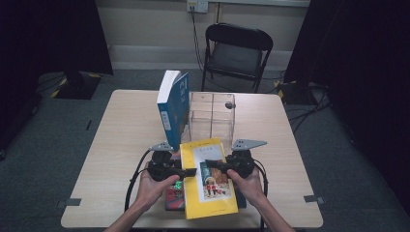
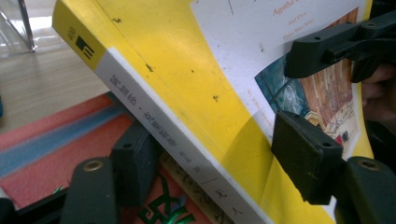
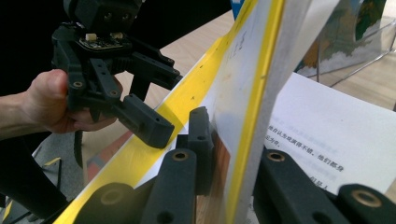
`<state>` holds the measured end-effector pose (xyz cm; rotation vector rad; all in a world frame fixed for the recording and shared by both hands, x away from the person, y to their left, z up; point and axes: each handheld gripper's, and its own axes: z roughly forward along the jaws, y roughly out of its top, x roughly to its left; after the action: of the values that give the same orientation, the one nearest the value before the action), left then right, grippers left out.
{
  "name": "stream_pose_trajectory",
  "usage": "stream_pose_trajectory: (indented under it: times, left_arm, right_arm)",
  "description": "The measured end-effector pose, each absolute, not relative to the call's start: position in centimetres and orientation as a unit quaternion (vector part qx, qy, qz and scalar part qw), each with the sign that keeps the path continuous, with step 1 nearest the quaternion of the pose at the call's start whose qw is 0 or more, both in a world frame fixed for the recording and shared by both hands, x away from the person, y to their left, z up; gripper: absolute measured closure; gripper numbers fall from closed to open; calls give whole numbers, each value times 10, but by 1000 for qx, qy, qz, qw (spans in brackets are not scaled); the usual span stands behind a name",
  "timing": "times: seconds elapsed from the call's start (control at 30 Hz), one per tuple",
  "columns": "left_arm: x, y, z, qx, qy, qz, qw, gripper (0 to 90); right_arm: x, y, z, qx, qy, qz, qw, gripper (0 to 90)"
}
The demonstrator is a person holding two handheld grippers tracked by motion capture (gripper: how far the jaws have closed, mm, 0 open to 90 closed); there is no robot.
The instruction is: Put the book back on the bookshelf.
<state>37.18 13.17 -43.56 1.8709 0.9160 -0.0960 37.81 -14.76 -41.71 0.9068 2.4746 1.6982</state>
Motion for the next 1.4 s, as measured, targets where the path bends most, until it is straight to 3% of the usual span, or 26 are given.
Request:
stream_pose_trajectory:
  times: [0.13, 0.33, 0.43, 0.73, 0.93, 1.2, 1.4]
  left_arm:
    - [372, 135, -431, 765, 377, -45, 521, 443]
    - [370, 127, -425, 762, 362, -47, 535, 481]
    - [368, 120, -416, 770, 346, -22, 535, 519]
    - [378, 113, -409, 756, 356, -22, 549, 567]
    - [381, 117, -396, 739, 352, -22, 574, 656]
    - [376, 120, -352, 730, 334, 62, 594, 746]
    - [365, 121, -354, 736, 312, 92, 594, 754]
  right_arm:
    - [377, -152, -412, 289, 781, 553, 6, 829]
    - [376, -153, -405, 297, 783, 546, 27, 838]
    - [376, -156, -400, 300, 783, 543, 38, 836]
    - [374, -161, -391, 304, 773, 553, 65, 839]
    - [376, -162, -379, 297, 764, 568, 72, 842]
    - [380, -158, -349, 273, 747, 600, 86, 852]
    - [378, -159, -350, 263, 744, 607, 91, 804]
